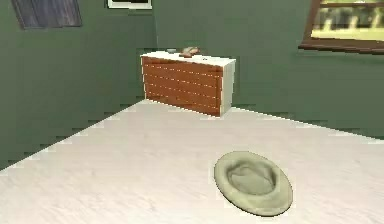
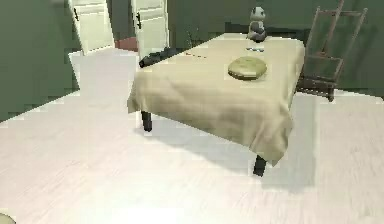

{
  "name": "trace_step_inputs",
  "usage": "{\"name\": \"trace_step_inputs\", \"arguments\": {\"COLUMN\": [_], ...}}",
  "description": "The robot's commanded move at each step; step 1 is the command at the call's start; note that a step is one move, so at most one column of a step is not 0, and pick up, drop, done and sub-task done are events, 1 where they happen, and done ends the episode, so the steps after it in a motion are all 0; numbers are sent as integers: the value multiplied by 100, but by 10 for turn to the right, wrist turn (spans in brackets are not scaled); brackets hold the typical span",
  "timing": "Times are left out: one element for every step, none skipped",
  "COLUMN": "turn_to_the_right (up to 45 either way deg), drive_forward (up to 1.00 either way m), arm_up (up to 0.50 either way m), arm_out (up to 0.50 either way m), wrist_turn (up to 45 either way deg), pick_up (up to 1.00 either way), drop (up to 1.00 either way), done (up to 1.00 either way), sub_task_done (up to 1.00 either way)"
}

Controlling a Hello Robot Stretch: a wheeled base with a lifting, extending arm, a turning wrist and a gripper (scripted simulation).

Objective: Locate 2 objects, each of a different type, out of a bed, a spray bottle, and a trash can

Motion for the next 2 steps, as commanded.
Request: {"name": "trace_step_inputs", "arguments": {"turn_to_the_right": [450, 450], "drive_forward": [0, 0], "arm_up": [0, 0], "arm_out": [0, 0], "wrist_turn": [0, 0], "pick_up": [0, 0], "drop": [0, 0], "done": [0, 0], "sub_task_done": [0, 0]}}
